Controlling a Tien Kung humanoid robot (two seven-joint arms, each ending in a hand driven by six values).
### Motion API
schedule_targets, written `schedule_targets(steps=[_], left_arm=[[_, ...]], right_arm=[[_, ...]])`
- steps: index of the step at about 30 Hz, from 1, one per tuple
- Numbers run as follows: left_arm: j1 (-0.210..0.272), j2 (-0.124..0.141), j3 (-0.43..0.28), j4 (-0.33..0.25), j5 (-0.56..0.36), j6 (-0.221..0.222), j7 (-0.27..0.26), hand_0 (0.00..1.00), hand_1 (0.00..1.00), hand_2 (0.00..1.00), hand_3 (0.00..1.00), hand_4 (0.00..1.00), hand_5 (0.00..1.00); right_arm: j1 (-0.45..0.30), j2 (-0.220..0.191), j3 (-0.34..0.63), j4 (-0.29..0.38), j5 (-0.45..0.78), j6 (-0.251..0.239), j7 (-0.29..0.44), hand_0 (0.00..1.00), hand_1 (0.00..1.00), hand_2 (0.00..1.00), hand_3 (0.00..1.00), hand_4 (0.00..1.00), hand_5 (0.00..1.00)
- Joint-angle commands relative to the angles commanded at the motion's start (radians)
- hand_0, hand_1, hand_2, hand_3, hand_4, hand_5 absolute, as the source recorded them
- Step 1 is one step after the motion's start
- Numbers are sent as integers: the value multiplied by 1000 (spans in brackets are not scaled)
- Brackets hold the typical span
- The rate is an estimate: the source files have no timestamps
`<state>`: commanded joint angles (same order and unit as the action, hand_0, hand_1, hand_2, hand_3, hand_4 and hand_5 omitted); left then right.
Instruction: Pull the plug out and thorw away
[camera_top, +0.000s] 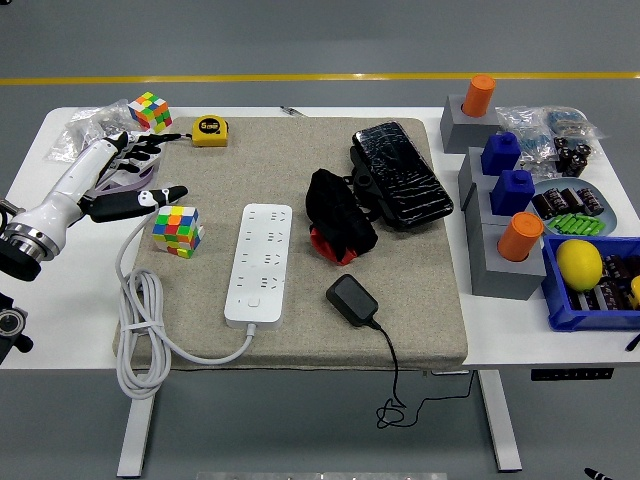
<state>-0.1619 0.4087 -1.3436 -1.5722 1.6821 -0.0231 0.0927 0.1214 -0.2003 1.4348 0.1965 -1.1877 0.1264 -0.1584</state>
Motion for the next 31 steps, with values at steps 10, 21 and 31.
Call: schedule_targets(steps=[10,21,31], left_arm=[[4,2,-3,1,1,-5,5,661,775,780,828,982,521],[2,2,-1,2,1,-10,10,658,775,780,829,980,519],[-3,3,9,4,-1,-16,13,659,774,781,829,980,519]], right_arm=[[-5,7,-6,0,2,2,1,633,627,619,572,990,459],[-11,3,-5,-5,-4,2,0,633,627,619,572,990,459],[-20,0,-13,2,3,2,3,631,627,619,573,990,458]])
